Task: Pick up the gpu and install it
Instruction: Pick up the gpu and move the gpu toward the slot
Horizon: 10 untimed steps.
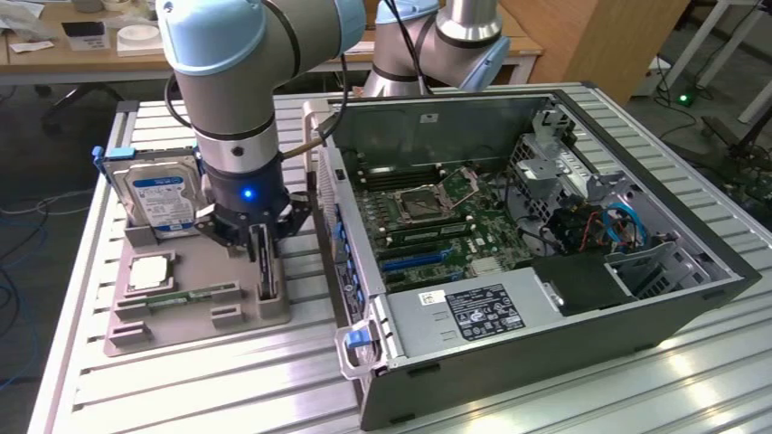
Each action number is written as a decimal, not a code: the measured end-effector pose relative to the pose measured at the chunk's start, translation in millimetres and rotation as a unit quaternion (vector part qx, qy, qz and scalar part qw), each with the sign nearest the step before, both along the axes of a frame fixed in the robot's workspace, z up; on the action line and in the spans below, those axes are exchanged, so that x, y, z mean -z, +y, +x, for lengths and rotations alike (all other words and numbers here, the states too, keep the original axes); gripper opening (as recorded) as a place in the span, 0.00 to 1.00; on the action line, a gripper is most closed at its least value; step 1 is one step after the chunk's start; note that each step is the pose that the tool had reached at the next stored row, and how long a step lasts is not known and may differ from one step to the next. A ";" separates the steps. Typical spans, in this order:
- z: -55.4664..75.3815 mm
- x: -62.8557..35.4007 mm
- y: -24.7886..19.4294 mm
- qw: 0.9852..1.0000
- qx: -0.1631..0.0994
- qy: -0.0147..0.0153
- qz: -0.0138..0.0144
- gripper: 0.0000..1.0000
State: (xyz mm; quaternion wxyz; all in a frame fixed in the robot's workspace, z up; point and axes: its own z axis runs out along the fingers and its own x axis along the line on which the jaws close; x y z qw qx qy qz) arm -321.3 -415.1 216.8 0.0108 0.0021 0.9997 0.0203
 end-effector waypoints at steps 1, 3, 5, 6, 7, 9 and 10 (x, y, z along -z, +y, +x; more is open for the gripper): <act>0.0 0.0 0.0 1.000 0.000 0.000 0.000 0.38; 0.0 0.0 0.0 1.000 0.000 0.000 0.000 0.32; 0.0 0.0 0.0 1.000 0.000 0.000 0.000 0.32; 0.0 0.0 0.0 1.000 0.000 0.000 0.000 0.32; 0.0 0.0 0.0 1.000 0.000 0.000 0.000 0.32; 0.0 0.0 0.0 1.000 0.000 0.000 0.000 0.32; 0.0 0.0 0.0 1.000 0.000 0.000 0.000 0.32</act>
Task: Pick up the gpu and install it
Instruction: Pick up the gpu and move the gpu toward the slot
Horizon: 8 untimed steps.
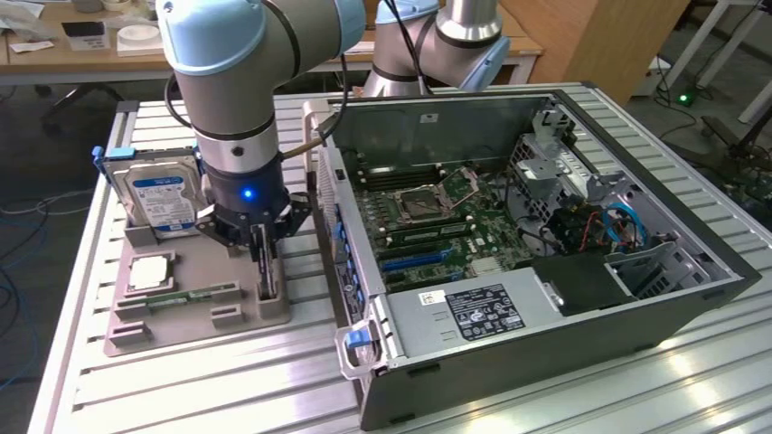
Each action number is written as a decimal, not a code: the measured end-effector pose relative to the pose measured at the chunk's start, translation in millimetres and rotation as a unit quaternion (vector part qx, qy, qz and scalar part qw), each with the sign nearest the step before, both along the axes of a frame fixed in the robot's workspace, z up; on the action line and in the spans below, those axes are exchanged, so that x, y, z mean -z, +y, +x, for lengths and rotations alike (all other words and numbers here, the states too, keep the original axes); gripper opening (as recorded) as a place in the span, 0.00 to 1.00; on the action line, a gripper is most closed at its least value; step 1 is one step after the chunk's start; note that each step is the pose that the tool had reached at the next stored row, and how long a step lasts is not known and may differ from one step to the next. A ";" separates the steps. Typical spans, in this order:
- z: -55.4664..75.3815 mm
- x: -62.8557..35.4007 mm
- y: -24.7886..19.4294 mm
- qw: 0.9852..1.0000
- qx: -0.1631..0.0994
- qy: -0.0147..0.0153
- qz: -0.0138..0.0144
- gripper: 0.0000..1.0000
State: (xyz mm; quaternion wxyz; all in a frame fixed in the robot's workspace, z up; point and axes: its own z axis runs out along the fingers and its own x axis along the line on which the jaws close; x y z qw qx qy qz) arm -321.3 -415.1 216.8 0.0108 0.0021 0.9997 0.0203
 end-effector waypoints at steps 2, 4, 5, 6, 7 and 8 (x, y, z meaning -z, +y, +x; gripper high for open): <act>0.0 0.0 0.0 1.000 0.000 0.000 0.000 0.32; 0.0 0.0 0.0 1.000 0.000 0.000 0.000 0.30; 0.0 0.0 0.0 1.000 0.000 0.000 0.000 0.27; 0.0 0.0 0.0 1.000 0.000 0.000 0.000 0.27; 0.0 0.0 0.0 1.000 0.000 0.000 0.000 0.27; 0.0 0.0 0.0 1.000 0.000 0.000 0.000 0.27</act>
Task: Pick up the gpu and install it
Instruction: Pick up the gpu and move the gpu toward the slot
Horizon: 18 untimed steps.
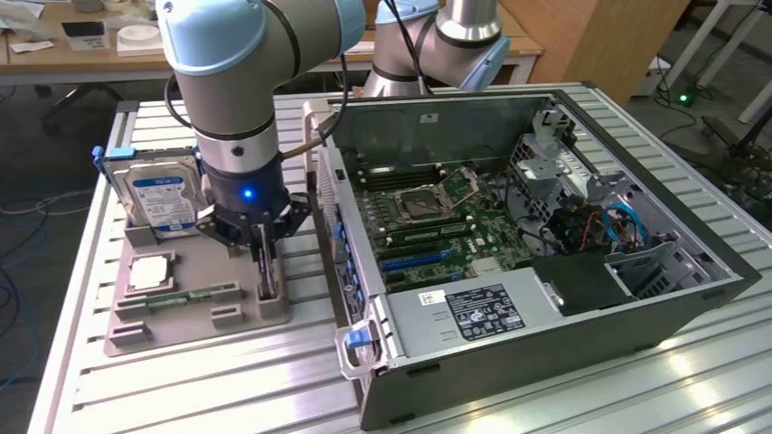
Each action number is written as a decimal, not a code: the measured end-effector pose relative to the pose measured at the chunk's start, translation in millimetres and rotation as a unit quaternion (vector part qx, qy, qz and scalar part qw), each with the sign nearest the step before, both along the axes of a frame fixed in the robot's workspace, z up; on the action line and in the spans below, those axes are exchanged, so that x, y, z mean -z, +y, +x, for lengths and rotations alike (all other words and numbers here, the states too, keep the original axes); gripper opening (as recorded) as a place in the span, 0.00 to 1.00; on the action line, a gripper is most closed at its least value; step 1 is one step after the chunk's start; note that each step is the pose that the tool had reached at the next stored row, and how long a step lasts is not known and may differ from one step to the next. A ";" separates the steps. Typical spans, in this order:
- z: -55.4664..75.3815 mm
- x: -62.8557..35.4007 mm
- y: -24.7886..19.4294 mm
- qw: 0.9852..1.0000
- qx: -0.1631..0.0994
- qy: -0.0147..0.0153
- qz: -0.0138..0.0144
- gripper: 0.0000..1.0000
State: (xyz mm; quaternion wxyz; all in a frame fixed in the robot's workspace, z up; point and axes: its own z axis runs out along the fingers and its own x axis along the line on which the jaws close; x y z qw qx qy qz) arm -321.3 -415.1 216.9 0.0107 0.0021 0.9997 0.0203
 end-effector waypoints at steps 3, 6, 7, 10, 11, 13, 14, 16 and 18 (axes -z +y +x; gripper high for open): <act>0.0 0.0 0.0 1.000 0.000 0.000 0.000 0.27; 0.0 0.0 0.0 1.000 0.000 0.000 0.000 0.27; 0.0 0.0 0.0 1.000 0.000 0.000 0.000 0.27; -0.1 -2.6 0.0 1.000 0.000 0.000 0.001 0.27; -0.1 -4.8 0.0 1.000 0.000 0.000 0.001 0.27; 0.0 -7.2 0.0 1.000 0.000 0.000 0.001 0.27; 0.0 -8.5 0.0 1.000 0.000 0.000 0.001 0.27; 0.0 -11.4 0.0 1.000 0.000 0.000 0.001 0.27; 0.0 -13.8 0.0 1.000 0.000 0.000 0.001 0.27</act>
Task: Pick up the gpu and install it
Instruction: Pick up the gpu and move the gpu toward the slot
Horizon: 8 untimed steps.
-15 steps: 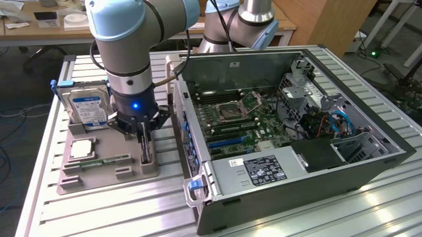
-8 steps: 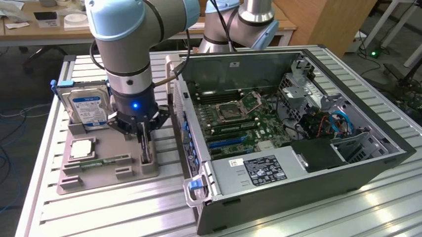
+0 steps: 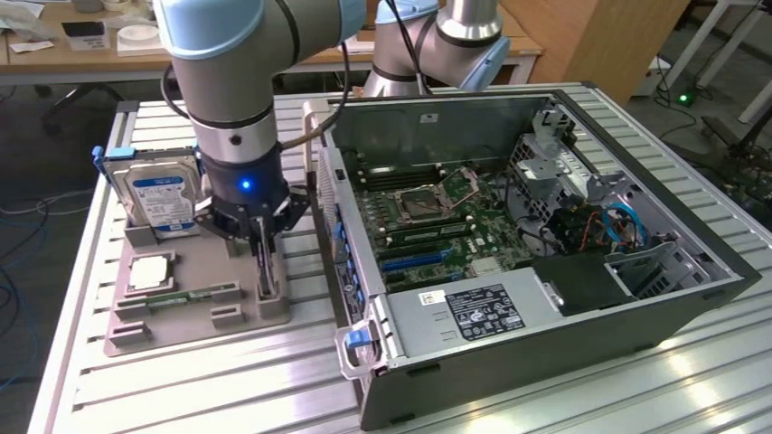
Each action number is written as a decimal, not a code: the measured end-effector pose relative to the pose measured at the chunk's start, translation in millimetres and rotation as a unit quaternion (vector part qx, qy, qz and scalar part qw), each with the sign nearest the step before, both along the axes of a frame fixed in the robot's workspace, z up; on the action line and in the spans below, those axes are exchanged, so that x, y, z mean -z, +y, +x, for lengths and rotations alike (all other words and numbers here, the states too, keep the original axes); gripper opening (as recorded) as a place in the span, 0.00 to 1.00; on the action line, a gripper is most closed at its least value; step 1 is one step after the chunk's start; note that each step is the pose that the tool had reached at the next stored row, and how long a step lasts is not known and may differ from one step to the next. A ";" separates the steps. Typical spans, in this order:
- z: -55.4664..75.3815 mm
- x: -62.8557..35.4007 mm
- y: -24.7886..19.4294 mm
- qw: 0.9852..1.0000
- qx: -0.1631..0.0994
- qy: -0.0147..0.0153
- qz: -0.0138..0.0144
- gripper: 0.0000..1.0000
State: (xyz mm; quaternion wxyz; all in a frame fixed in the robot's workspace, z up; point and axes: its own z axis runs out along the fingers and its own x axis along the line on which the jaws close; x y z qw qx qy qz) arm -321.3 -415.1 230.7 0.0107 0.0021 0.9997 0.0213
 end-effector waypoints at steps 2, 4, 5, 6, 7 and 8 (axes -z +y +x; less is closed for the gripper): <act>0.0 -2.2 0.0 1.000 0.000 0.000 0.000 0.27; 0.0 -4.6 0.0 1.000 0.000 0.000 0.000 0.27; 0.0 -6.0 0.0 1.000 0.000 0.000 0.000 0.27; 0.0 -7.3 0.0 1.000 0.000 0.000 0.000 0.27; 0.0 -8.7 0.0 1.000 0.000 0.000 0.000 0.27; 0.0 -10.1 0.0 1.000 0.000 0.000 0.000 0.27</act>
